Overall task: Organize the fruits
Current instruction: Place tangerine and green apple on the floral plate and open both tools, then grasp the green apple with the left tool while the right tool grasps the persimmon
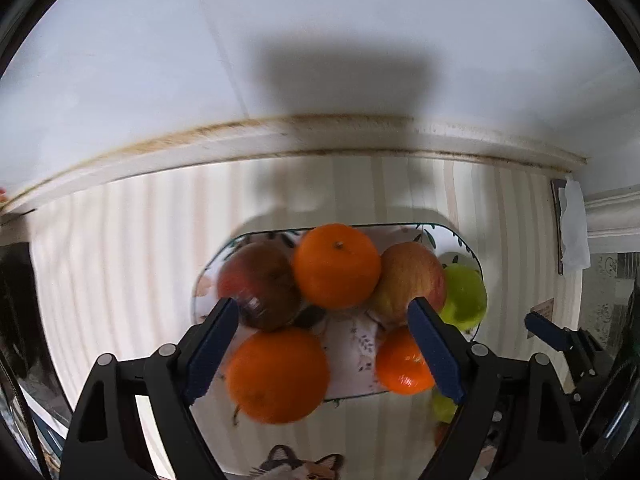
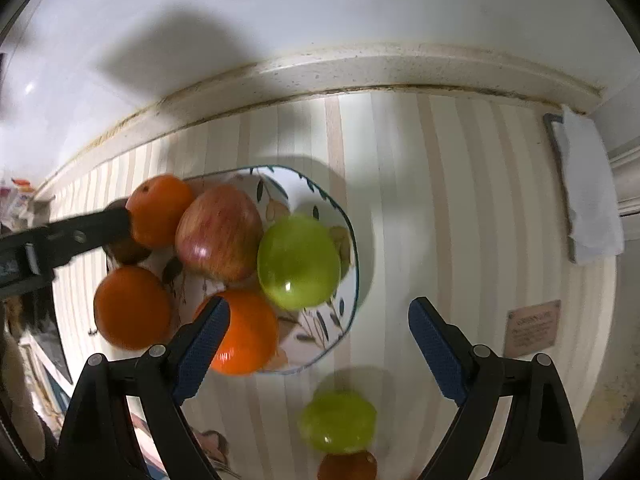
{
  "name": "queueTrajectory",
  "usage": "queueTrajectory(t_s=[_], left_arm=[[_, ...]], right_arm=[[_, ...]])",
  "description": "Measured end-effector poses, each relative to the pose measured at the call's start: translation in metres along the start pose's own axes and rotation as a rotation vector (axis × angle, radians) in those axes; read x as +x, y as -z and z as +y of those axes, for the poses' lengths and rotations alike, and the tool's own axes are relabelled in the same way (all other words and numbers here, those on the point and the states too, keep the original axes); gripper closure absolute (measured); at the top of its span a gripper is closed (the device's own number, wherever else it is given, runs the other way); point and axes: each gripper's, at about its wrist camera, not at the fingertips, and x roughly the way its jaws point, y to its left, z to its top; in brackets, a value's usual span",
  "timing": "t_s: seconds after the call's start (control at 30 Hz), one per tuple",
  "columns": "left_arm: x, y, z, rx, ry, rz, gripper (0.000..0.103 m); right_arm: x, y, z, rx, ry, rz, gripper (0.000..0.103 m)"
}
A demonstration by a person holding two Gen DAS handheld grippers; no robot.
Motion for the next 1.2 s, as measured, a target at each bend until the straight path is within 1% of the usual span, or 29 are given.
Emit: queueTrajectory(t_s=[0.2,0.37,0.53,0.6,0.77,0.87,0.93,1.03,1.2], left_arm=[[-0.031,0.044,0.017,-0.034,-0.029,-0.095,0.017],[-0.052,0.088,0.023,-0.053,-0.061,-0.164,0.017],[-0.076,0.127,0.03,-0.061,-0.073,-0.22,0.017],[-0.084,0.142,0.028,-0.056,-0.077,-0.225,0.017],[-0.108,0.168,0.026,-0.047,-0.045,-0.226,0.017],[-0.121,0.179,0.024,-0.042,-0.031,-0.208,0.017],[-0.13,0.186,0.023,-0.042,-0.021,-0.205,0.017],[-0.145,0.195,0.022,-0.039,-0.027,-0.229,0.017],[-0.166,0.209,0.022,-0.031,-0.036,-0.268,0.017]], right_arm=[[-0.031,0.03,0.006,-0.024,0.031,-0.057,0.01],[-0.063,0.056,0.015,-0.045,0.03,-0.122,0.01],[-0.098,0.085,0.025,-0.066,0.02,-0.186,0.01],[-0.11,0.096,0.029,-0.072,0.015,-0.204,0.01],[-0.141,0.127,0.04,-0.092,0.003,-0.246,0.01],[-0.156,0.142,0.046,-0.109,0.009,-0.258,0.01],[-0.165,0.153,0.049,-0.111,0.004,-0.25,0.01],[-0.179,0.165,0.054,-0.116,-0.002,-0.256,0.01],[-0.205,0.183,0.057,-0.12,-0.005,-0.308,0.01]])
